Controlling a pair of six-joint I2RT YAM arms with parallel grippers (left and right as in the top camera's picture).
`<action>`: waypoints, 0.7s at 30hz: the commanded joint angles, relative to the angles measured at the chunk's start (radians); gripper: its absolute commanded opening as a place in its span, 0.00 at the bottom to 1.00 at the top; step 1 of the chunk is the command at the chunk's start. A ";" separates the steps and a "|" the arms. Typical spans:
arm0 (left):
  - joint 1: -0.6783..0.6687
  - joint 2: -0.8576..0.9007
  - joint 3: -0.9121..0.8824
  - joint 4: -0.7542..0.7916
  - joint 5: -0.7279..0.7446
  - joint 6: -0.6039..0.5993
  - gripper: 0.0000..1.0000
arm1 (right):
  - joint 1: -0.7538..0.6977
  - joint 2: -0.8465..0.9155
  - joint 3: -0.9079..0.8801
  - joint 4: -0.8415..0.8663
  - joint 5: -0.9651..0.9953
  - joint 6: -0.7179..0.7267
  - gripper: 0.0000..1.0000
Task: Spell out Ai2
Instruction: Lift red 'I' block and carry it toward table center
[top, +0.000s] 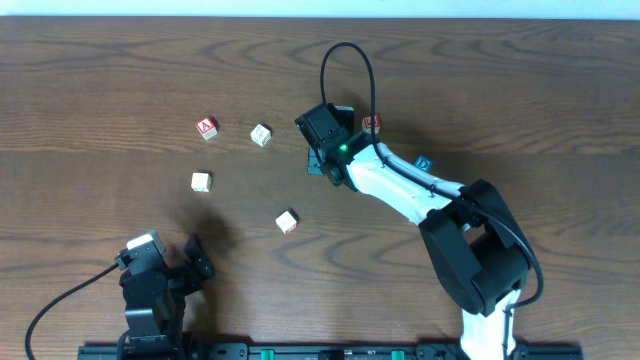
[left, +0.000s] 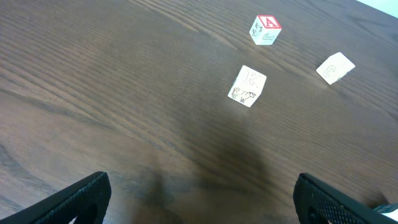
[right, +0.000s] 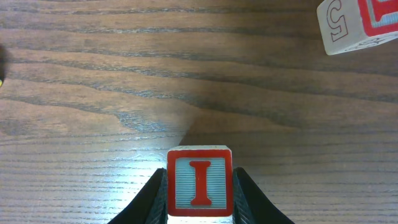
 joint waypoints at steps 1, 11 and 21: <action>-0.003 -0.006 -0.011 -0.001 0.001 0.008 0.95 | -0.004 0.010 -0.006 0.002 0.000 0.020 0.01; -0.003 -0.006 -0.011 -0.001 0.001 0.008 0.96 | -0.003 0.014 -0.006 0.002 -0.005 0.020 0.23; -0.003 -0.006 -0.011 -0.001 0.001 0.008 0.95 | -0.003 0.021 -0.006 0.002 -0.023 0.020 0.32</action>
